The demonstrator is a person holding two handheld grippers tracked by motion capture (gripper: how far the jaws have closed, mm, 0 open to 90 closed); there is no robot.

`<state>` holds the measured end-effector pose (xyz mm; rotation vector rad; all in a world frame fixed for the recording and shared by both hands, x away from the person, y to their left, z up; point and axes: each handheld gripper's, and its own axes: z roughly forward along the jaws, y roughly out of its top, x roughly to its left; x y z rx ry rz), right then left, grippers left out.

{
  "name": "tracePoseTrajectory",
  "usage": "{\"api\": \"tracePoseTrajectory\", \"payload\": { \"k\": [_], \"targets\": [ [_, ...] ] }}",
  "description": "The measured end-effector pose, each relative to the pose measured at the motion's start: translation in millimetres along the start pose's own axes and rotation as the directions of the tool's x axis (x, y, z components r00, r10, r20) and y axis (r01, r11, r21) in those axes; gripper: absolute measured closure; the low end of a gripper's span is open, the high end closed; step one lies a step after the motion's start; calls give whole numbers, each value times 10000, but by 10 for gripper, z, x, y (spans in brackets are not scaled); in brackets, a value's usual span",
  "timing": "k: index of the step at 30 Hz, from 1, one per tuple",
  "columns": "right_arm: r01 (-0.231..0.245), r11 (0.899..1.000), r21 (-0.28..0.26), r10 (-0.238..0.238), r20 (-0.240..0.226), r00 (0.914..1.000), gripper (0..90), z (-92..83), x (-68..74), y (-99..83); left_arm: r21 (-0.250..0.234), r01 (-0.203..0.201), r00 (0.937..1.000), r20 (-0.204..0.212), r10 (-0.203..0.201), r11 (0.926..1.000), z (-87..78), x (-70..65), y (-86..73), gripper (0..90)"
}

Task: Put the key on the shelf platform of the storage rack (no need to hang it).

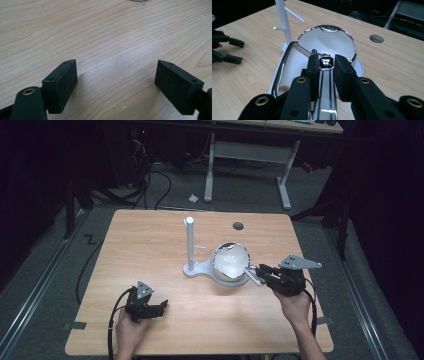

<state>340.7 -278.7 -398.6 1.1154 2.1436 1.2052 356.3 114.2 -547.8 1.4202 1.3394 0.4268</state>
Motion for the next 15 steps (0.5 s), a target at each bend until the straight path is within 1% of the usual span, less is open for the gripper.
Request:
{"api": "tracePoseTrajectory", "payload": {
  "k": [6, 7, 9, 15],
  "targets": [
    [49, 10000, 19, -48, -75, 10000, 755, 79, -20, 90, -1, -1, 10000, 2, 1, 10000, 0, 0, 0, 186],
    [1, 10000, 56, -1, -80, 10000, 756, 91, -19, 105, 1, -3, 10000, 1, 3, 10000, 0, 0, 0, 187],
    [69, 10000, 32, -69, -125, 9999, 755, 120, -27, 134, -1, -2, 10000, 1, 2, 10000, 0, 0, 0, 187],
    [95, 9998, 160, -93, -119, 9999, 755, 215, -40, 207, -14, 18, 10000, 12, -18, 10000, 1, -1, 0, 187]
  ]
}}
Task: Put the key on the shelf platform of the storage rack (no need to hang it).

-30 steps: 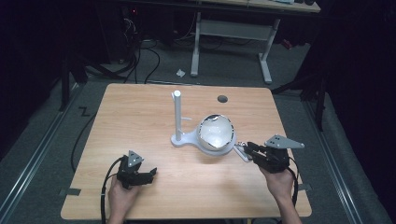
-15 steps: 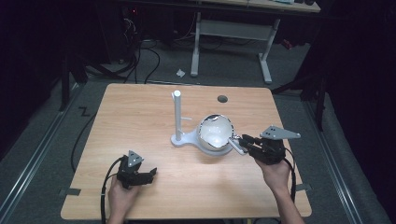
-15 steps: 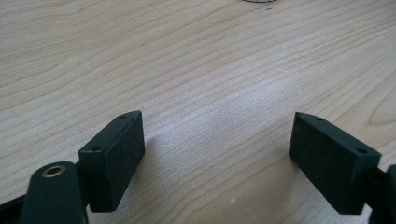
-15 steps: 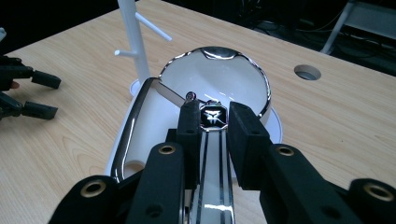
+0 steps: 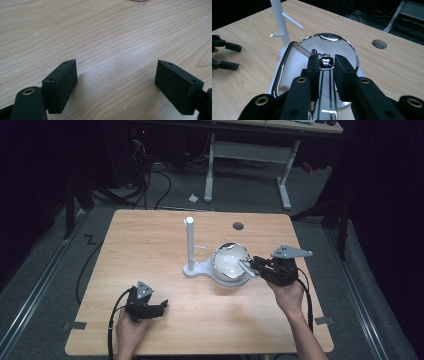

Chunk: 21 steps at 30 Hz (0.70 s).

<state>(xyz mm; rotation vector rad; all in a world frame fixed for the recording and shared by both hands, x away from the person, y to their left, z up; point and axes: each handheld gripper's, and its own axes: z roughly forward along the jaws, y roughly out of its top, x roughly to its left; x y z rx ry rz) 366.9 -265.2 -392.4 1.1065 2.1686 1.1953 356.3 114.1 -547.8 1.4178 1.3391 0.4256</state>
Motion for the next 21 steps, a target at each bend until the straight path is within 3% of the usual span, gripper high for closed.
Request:
{"api": "tracePoseTrajectory", "payload": {
  "k": [21],
  "targets": [
    [-144, 9983, 556, 141, 61, 9999, 755, 345, -87, 60, 1, -2, 10000, 1, 2, 10000, 0, 0, 0, 187]
  ]
}}
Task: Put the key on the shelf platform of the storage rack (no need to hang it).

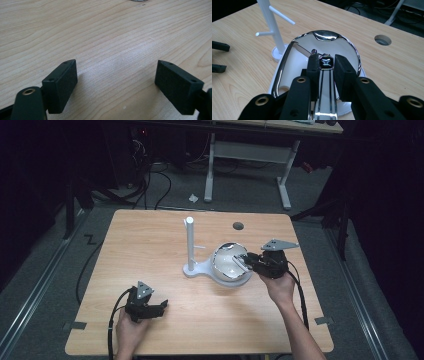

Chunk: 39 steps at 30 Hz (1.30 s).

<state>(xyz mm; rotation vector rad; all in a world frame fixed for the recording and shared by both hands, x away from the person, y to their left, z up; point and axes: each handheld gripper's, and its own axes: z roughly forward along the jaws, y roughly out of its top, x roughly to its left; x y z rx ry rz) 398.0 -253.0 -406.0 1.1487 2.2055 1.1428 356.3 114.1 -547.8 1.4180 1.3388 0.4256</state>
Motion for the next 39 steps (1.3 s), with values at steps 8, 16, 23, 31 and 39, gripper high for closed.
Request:
{"api": "tracePoseTrajectory", "payload": {
  "k": [8, 16, 23, 31, 39],
  "targets": [
    [159, 9996, 237, -159, 0, 9999, 755, 127, 28, 61, 2, -2, 10000, 0, 2, 10000, 0, 0, 0, 186],
    [126, 9987, 501, -124, -44, 9999, 755, 265, 14, 56, -3, -6, 10000, -3, 6, 10000, 0, 0, 0, 186],
    [35, 9977, 675, -37, 25, 10000, 754, 373, -11, 56, 0, 1, 10000, -2, -1, 10000, 0, 0, 0, 186],
    [101, 9956, 928, -115, 147, 9998, 754, 496, -5, 53, 1, 2, 10000, -2, -2, 10000, 0, 0, 0, 186],
    [462, 9924, 1141, -483, 154, 9987, 754, 620, 57, 138, 0, 1, 10000, -1, -1, 10000, 0, 0, 0, 186]
  ]
}}
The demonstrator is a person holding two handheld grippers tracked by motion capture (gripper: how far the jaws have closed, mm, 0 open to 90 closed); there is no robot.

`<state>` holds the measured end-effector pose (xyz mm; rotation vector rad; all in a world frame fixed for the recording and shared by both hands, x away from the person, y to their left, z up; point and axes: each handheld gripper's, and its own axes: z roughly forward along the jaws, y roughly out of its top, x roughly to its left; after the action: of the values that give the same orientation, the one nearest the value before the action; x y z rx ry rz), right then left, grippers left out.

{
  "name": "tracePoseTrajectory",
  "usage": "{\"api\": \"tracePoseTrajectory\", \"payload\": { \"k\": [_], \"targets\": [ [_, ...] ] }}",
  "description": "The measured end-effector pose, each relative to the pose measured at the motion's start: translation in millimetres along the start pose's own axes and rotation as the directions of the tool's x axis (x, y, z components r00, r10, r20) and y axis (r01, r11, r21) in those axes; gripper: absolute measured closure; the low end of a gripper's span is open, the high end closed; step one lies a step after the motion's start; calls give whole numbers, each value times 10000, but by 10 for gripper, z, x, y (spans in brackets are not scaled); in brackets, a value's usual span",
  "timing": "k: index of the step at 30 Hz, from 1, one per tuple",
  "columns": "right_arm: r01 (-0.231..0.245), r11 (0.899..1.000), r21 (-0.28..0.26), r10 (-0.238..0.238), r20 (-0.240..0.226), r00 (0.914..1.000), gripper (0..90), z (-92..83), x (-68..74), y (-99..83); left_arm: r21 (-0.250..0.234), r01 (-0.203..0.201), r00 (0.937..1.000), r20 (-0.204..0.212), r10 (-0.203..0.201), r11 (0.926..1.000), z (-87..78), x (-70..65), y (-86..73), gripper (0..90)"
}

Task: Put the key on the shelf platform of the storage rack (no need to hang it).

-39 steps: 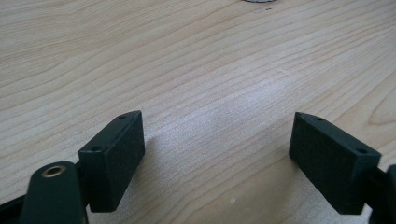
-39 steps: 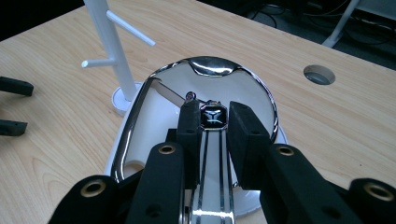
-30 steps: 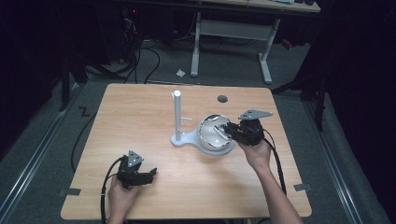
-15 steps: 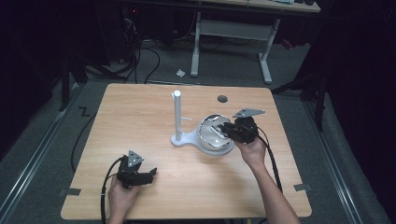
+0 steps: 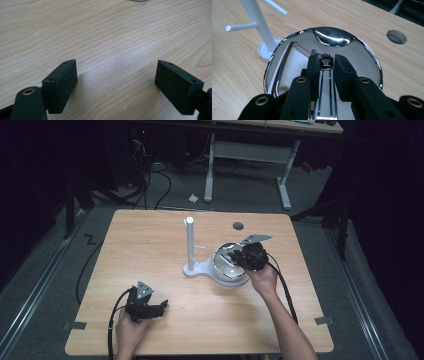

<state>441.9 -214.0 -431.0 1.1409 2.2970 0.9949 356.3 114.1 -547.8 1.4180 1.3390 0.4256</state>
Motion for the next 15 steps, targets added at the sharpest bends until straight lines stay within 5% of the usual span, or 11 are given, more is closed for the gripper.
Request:
{"api": "tracePoseTrajectory", "payload": {
  "k": [15],
  "targets": [
    [33, 9990, 450, -31, -42, 10000, 750, 203, 18, 48, -3, 3, 10000, 1, -3, 10000, 0, 0, 0, 186]
  ]
}}
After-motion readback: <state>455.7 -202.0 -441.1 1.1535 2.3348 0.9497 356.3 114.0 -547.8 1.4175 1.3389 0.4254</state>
